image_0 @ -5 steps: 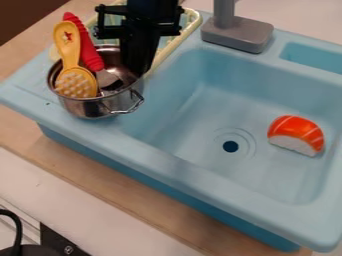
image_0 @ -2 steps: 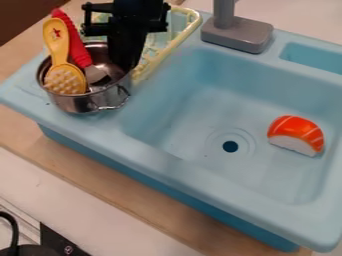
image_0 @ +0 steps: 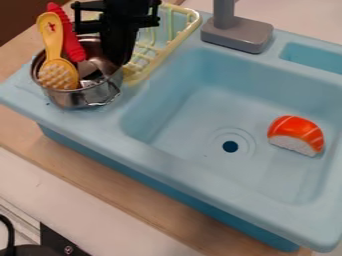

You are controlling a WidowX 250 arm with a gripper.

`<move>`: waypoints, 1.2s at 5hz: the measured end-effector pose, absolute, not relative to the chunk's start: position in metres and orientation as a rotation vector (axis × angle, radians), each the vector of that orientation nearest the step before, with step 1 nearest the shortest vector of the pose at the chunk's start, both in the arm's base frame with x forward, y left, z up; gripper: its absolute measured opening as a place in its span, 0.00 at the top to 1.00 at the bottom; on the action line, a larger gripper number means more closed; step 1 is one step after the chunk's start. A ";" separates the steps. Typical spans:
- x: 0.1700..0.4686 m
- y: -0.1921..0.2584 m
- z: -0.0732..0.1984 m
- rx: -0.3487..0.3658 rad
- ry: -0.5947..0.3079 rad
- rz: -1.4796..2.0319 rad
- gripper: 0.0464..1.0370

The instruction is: Put the pot to the lower left side of the sink

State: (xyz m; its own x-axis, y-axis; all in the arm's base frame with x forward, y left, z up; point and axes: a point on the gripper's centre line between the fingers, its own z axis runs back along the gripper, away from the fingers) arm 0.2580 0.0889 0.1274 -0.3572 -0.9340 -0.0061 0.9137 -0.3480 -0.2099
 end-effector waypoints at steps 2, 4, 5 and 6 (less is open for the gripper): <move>0.255 0.102 0.130 -0.118 0.250 -1.901 0.99; 0.251 0.111 0.130 -0.120 0.251 -1.878 0.98; 0.253 0.111 0.129 -0.124 0.201 -1.868 0.92; 0.254 0.111 0.129 -0.117 0.189 -1.865 0.74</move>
